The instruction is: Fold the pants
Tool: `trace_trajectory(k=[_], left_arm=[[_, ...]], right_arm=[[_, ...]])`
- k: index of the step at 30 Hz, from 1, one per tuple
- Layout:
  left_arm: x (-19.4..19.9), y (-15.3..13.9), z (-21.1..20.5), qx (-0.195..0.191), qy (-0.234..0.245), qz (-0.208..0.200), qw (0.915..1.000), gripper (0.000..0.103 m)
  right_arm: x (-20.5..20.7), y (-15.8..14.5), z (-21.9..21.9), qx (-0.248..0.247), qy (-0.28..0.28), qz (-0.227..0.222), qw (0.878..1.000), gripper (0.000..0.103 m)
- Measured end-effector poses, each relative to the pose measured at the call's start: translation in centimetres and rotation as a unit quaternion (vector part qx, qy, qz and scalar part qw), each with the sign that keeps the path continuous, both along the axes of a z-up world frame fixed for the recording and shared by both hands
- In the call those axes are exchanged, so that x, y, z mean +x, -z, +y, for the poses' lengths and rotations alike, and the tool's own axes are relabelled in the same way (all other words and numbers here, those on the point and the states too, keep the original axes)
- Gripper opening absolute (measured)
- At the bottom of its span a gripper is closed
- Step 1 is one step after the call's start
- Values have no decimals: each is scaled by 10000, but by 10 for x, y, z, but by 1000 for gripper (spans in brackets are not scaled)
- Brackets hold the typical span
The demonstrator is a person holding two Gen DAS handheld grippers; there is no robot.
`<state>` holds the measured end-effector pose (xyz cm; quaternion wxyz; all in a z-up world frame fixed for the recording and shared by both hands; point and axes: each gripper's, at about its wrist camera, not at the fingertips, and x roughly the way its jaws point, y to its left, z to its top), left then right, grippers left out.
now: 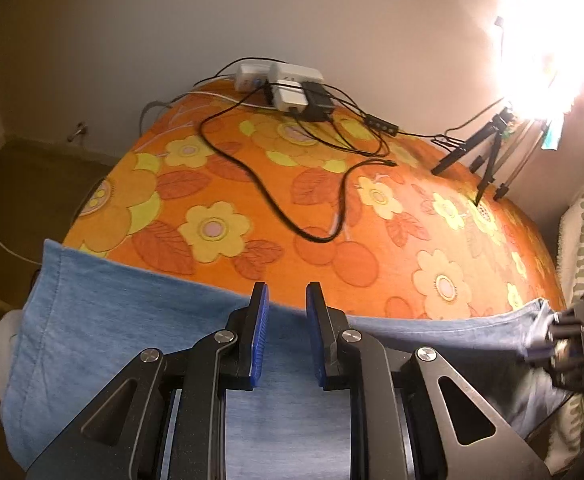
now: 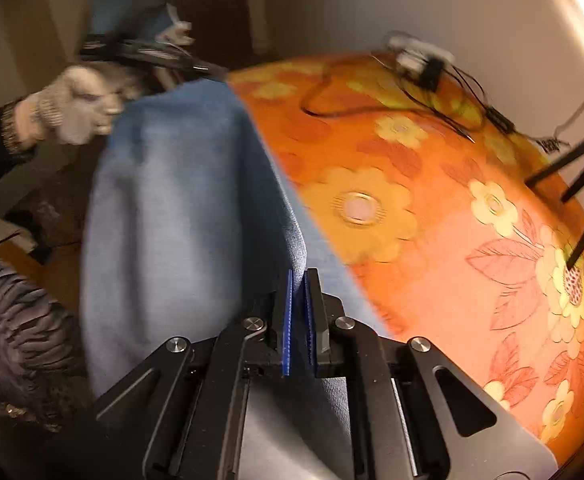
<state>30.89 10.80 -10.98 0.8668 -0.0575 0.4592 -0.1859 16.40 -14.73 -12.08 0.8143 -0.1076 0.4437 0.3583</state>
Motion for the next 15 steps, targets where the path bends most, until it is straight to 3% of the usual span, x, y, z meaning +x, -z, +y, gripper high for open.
trace_trajectory(k=[3, 7, 9, 13, 15], left_arm=[[-3, 1, -4, 34, 81, 70, 9999, 17], [-6, 12, -4, 196, 111, 243, 9995, 18], [-4, 17, 0, 236, 25, 343, 9991, 18], [2, 24, 10, 326, -93, 434, 9985, 18], [5, 26, 13, 357, -127, 470, 9982, 18]], right_arm=[[-30, -3, 17, 66, -429, 12, 9991, 7], [-44, 12, 27, 12, -708, 345, 9969, 7], [-37, 18, 26, -11, -691, 553, 9961, 7], [-19, 7, 10, 139, -236, 356, 9990, 7], [-10, 2, 1, 343, -204, 506, 9979, 8]])
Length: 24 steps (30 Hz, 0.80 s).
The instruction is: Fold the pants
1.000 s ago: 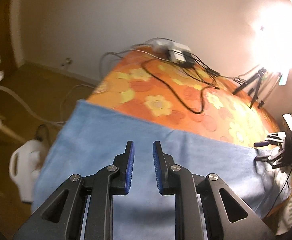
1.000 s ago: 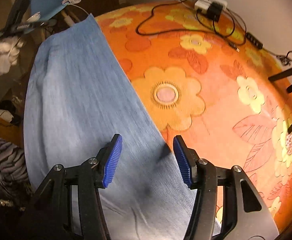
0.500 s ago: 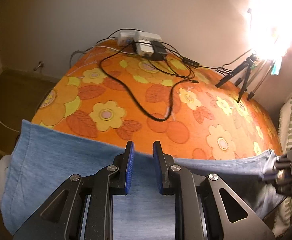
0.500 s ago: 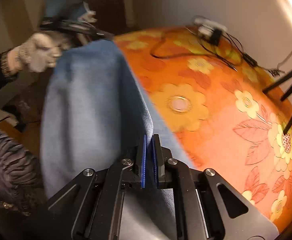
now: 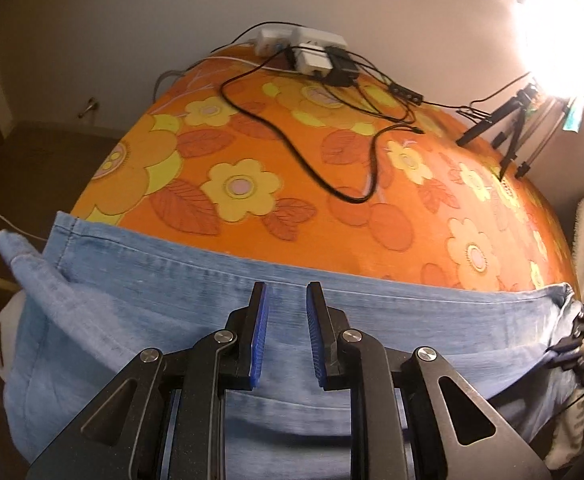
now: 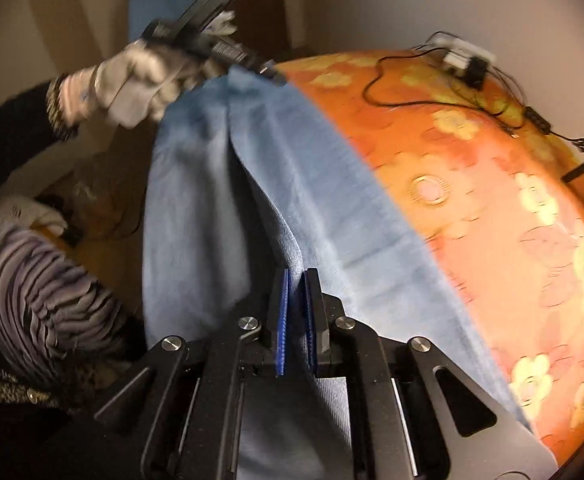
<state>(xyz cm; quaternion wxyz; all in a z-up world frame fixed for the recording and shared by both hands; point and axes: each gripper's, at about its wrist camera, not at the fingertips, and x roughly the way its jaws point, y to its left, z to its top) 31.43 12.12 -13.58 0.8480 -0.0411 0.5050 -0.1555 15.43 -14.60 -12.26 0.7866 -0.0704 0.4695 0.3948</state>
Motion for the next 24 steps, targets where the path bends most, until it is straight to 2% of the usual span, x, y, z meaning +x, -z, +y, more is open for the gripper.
trace_trajectory(k=[2, 3, 4, 6, 8, 10, 11, 13, 17, 18, 20, 22, 24], left_arm=[[3, 3, 4, 54, -61, 34, 10000, 18], [5, 5, 6, 108, -96, 60, 9999, 18], [7, 7, 7, 137, -108, 79, 9998, 18], [9, 11, 7, 244, -110, 128, 9996, 18], [10, 14, 7, 332, -89, 138, 9993, 18], [13, 14, 7, 285, -109, 150, 9994, 19], [15, 14, 8, 268, -132, 152, 9994, 22], [19, 12, 11, 227, -206, 128, 9994, 36], [31, 7, 32, 36, -564, 190, 9982, 44], [35, 7, 41, -27, -729, 229, 9971, 51], [43, 6, 60, -102, -1026, 304, 9942, 52], [52, 6, 76, 57, -1274, 276, 9914, 52], [59, 9, 94, 130, -1545, 313, 9874, 52]], right_arm=[[14, -2, -12, 195, 62, 302, 9993, 26], [22, -2, -20, 158, 233, 231, 9993, 41], [28, -1, -27, 89, 382, 179, 9991, 44], [47, 4, -40, 128, 543, 387, 9977, 44], [61, 13, -46, -316, 776, 285, 9961, 44], [67, 25, -41, -687, 656, 311, 9950, 44], [68, 31, -38, -768, 569, 410, 9946, 44], [68, 38, -31, -911, 428, 482, 9938, 44], [57, 41, -14, -1190, 160, 277, 9924, 47], [55, 42, -11, -1219, 135, 246, 9921, 46], [47, 40, -6, -1272, 32, 89, 9918, 35], [41, 39, -5, -1376, 8, -31, 9905, 10], [37, 38, -5, -1434, 26, -139, 9896, 7]])
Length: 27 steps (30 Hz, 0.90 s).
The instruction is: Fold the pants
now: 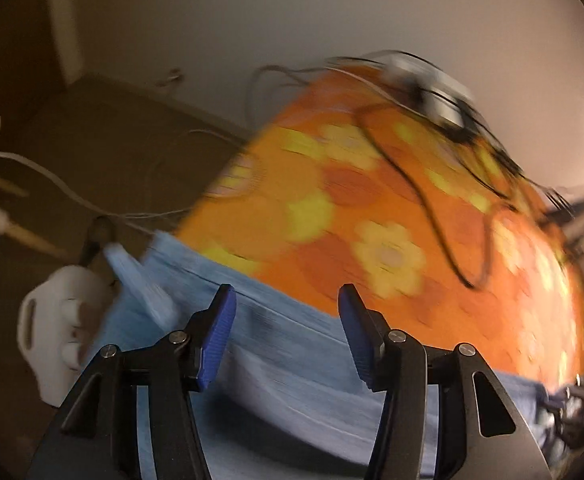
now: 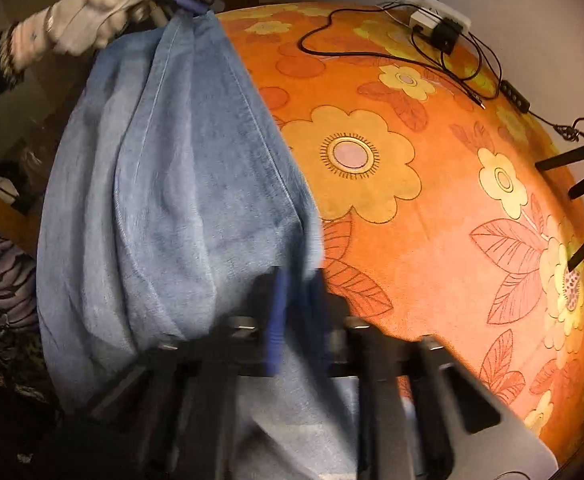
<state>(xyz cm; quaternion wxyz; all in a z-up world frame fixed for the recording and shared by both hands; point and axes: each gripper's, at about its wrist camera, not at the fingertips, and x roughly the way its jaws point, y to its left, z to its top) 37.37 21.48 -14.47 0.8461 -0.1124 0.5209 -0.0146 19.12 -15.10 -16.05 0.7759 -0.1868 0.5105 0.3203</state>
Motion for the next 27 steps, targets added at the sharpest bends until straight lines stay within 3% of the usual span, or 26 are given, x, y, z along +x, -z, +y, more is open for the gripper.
trace_trajectory(k=[3, 8, 12, 17, 22, 27], left_arm=[[9, 6, 21, 122, -231, 61, 9996, 53], [14, 19, 25, 408, -163, 189, 9989, 53], [17, 26, 17, 934, -78, 202, 9954, 53], [13, 28, 16, 953, -90, -56, 9954, 53], [0, 25, 4, 1153, 73, -487, 9921, 16], [-9, 14, 8, 1090, -87, -852, 9903, 13]], right_arm=[[-6, -3, 1, -42, 47, -139, 9999, 6], [-3, -1, 2, -62, 76, -105, 9999, 6], [0, -1, 2, -66, 142, -76, 9998, 5], [1, 0, 4, -128, 180, -101, 9997, 5], [1, 0, 6, -253, 285, -198, 9991, 5], [0, -11, 5, -373, 522, -636, 9959, 4]])
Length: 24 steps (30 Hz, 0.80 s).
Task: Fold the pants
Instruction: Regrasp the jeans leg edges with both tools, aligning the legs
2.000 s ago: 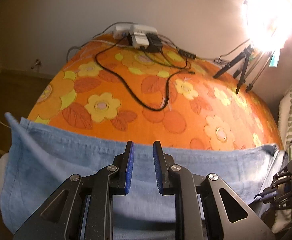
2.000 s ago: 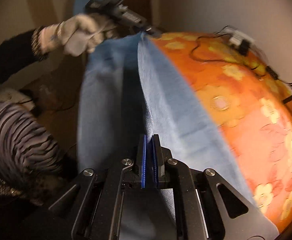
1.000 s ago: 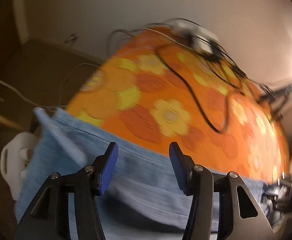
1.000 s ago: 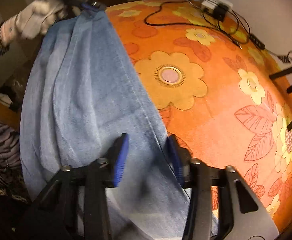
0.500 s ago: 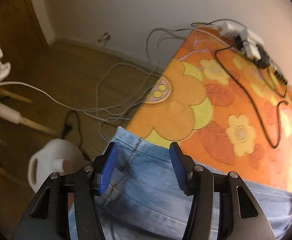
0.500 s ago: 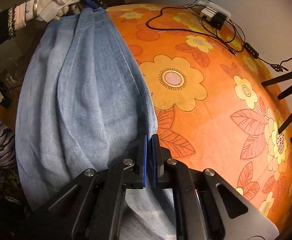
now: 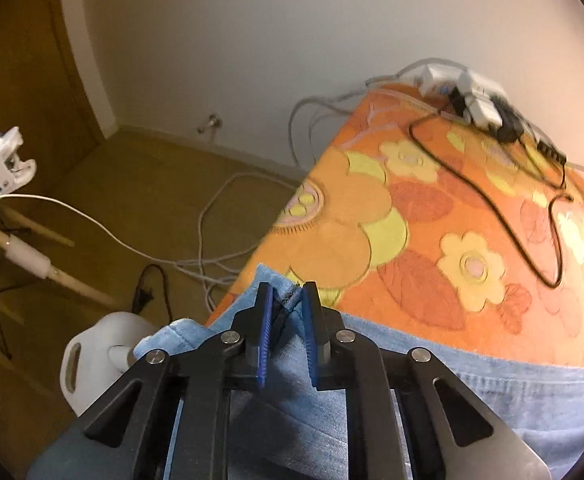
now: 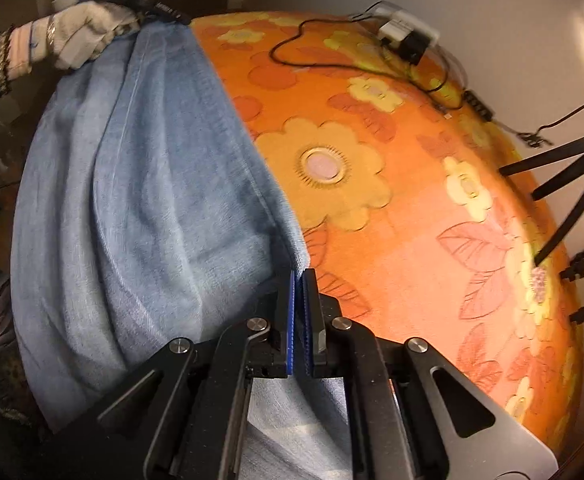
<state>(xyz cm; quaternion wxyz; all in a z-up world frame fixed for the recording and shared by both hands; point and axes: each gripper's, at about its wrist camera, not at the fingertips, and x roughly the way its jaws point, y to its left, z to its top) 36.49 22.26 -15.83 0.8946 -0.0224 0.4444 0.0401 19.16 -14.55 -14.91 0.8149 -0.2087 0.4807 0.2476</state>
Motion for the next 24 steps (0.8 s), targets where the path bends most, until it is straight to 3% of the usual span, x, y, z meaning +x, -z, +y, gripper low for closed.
trace_trajectory(k=[2, 7, 14, 17, 20, 21, 23, 24], left_arm=[[2, -5, 3, -149, -28, -64, 9999, 13], [9, -19, -2, -78, 21, -281, 9996, 13], [38, -9, -17, 341, -43, -215, 9992, 12], [42, -9, -18, 349, -22, -87, 9994, 15], [34, -26, -7, 162, 5, -168, 9997, 18], [27, -35, -1, 173, -12, -251, 9995, 19], [15, -48, 7, 15, 25, -345, 9994, 22], [6, -57, 13, -50, 36, -404, 9992, 29]], right_arm=[[1, -5, -1, -70, 41, -185, 9998, 3], [14, -7, 0, -437, 143, -525, 9976, 3], [40, 12, -7, -708, 446, -427, 9956, 2], [43, 21, -6, -776, 288, -290, 9961, 3], [43, 2, -20, -375, 424, -138, 9983, 8], [41, -5, -23, -246, 448, -130, 9986, 17], [30, -24, -29, 163, 308, -155, 9993, 19], [25, -30, -31, 344, 197, -92, 9992, 19]])
